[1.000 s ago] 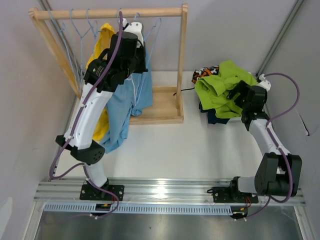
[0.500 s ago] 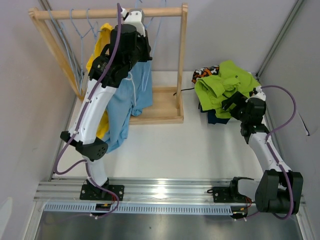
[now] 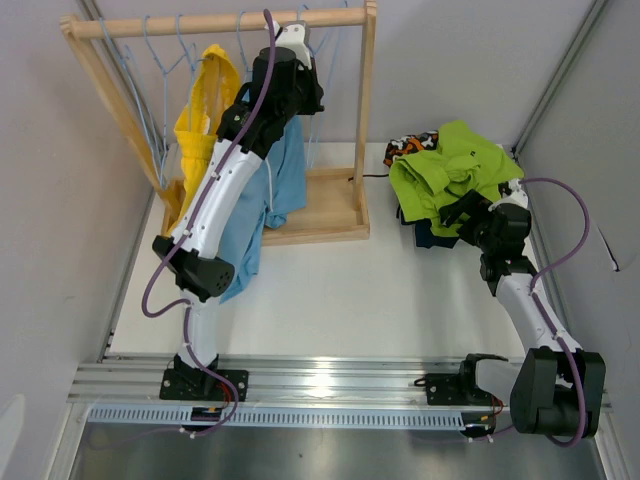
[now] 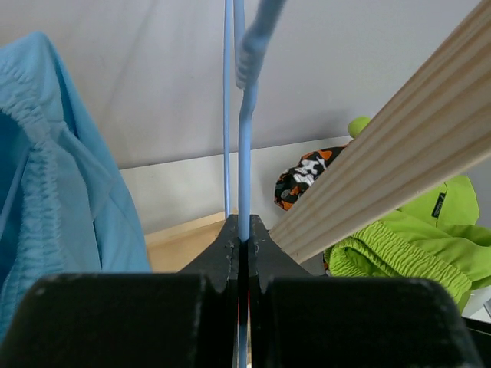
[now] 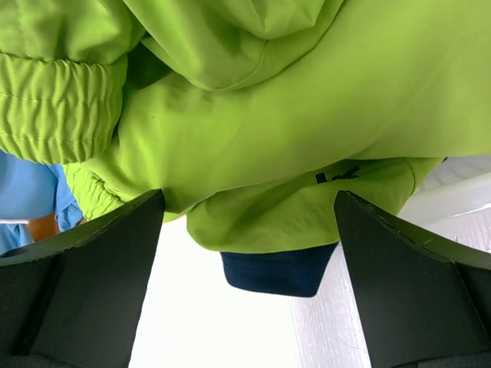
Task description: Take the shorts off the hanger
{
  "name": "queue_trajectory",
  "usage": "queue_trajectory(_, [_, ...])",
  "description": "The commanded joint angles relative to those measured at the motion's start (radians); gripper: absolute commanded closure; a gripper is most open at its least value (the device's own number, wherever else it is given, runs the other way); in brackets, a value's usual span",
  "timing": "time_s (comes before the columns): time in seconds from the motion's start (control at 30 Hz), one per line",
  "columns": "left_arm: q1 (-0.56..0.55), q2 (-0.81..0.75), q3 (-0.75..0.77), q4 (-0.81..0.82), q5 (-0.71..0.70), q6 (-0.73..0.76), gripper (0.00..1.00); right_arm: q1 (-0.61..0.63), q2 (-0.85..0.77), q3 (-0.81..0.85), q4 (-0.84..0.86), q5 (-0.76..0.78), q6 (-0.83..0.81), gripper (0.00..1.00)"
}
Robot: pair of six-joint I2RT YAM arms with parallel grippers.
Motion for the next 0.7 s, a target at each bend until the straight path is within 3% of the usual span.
queue_trajectory(0.0, [0.000,-0.031,0.002,0.054,0.023,-0.032,1.00,0.008,-0.020,-0.012,0.050,-0.022,0.007,0.01])
queue_trajectory(0.13, [-0.038,-0.092,-0.069,0.022,-0.017,0.010,1.00,0.019,-0.007,-0.012,0.061,-0.025,0.012,0.01])
queue_trajectory(0.27, [-0.081,-0.198,-0.141,0.006,-0.037,0.031,0.88,0.034,-0.018,-0.017,0.057,-0.014,0.020,0.00])
queue_trajectory(0.3, [-0.096,-0.245,-0.172,0.000,-0.037,0.035,0.79,0.042,-0.024,-0.017,0.052,-0.008,0.021,0.01])
queue_trajectory(0.5, [-0.133,-0.417,-0.264,-0.059,-0.021,0.041,0.51,0.057,-0.082,-0.010,0.012,0.044,0.026,0.01])
queue_trajectory(0.57, [-0.135,-0.482,-0.264,-0.084,-0.029,0.055,0.37,0.074,-0.095,-0.003,-0.003,0.046,0.027,0.01])
queue_trajectory(0.67, [-0.133,-0.560,-0.273,-0.086,-0.113,0.103,0.20,0.105,-0.124,0.002,-0.022,0.047,0.029,0.01])
